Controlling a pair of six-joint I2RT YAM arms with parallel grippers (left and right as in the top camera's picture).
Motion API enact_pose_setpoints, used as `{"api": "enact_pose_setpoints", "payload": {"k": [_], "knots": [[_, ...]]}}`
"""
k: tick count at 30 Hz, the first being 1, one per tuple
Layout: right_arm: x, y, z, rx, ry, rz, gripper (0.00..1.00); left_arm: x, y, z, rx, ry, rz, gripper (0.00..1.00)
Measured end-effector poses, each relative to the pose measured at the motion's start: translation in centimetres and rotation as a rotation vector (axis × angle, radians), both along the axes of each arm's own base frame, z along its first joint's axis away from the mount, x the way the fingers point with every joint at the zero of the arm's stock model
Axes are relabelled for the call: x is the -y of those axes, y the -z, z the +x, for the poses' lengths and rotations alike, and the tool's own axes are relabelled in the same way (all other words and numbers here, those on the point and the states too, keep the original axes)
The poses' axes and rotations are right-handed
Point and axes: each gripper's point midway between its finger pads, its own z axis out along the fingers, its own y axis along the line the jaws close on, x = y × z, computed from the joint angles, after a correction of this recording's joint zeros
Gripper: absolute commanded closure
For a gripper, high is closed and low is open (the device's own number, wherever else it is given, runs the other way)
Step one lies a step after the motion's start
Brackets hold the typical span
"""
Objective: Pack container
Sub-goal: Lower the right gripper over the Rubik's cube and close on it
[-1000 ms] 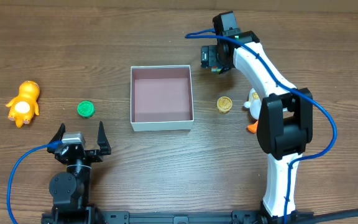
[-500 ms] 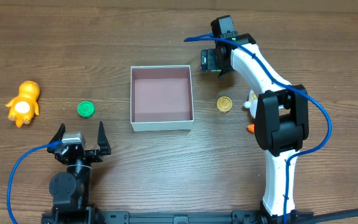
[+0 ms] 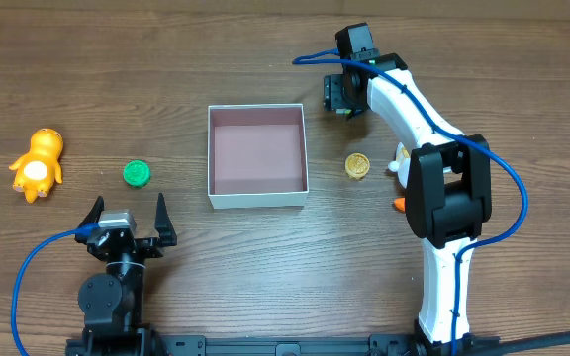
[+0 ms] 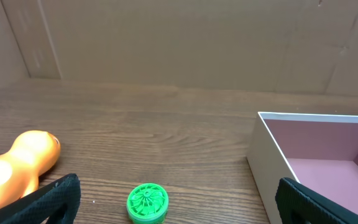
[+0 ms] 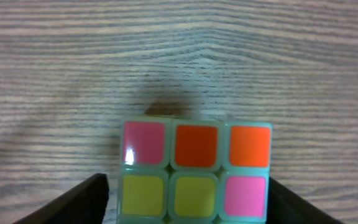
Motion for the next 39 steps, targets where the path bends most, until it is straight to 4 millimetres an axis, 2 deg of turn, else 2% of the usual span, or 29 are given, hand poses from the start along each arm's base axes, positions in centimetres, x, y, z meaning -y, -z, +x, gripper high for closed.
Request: {"api": "enact_pose_setpoints", "payload": {"k": [4,7,15,16,17,18,20,22,24,34,39], "knots": [[0.0,0.0,0.0,0.000,-0.001,-0.001,0.30,0.0,0.0,0.0,0.000,0.000,0.000,0.00],[0.1,0.0,0.0,0.000,0.003,-0.002,0.38,0.0,0.0,0.0,0.000,0.000,0.000,0.00],[0.3,-0.1,0.2,0.011,0.006,-0.015,0.38,0.0,0.0,0.0,0.000,0.000,0.000,0.00],[0.3,-0.1,0.2,0.011,0.007,-0.015,0.37,0.0,0.0,0.0,0.000,0.000,0.000,0.00],[0.3,-0.1,0.2,0.011,0.006,-0.015,0.28,0.0,0.0,0.0,0.000,0.000,0.000,0.00],[0.3,-0.1,0.2,0.011,0.007,-0.015,0.26,0.0,0.0,0.0,0.000,0.000,0.000,0.00],[0.3,-0.1,0.3,0.014,0.010,-0.016,0.26,0.0,0.0,0.0,0.000,0.000,0.000,0.00],[0.3,-0.2,0.4,0.018,0.008,-0.017,0.34,0.0,0.0,0.0,0.000,0.000,0.000,0.00],[0.3,-0.2,0.4,0.019,0.008,-0.017,0.37,0.0,0.0,0.0,0.000,0.000,0.000,0.00],[0.3,-0.4,0.8,0.036,0.019,-0.010,0.27,0.0,0.0,0.0,0.000,0.000,0.000,0.00],[0.2,-0.5,1.0,0.048,0.023,-0.005,0.26,0.0,0.0,0.0,0.000,0.000,0.000,0.00]]}}
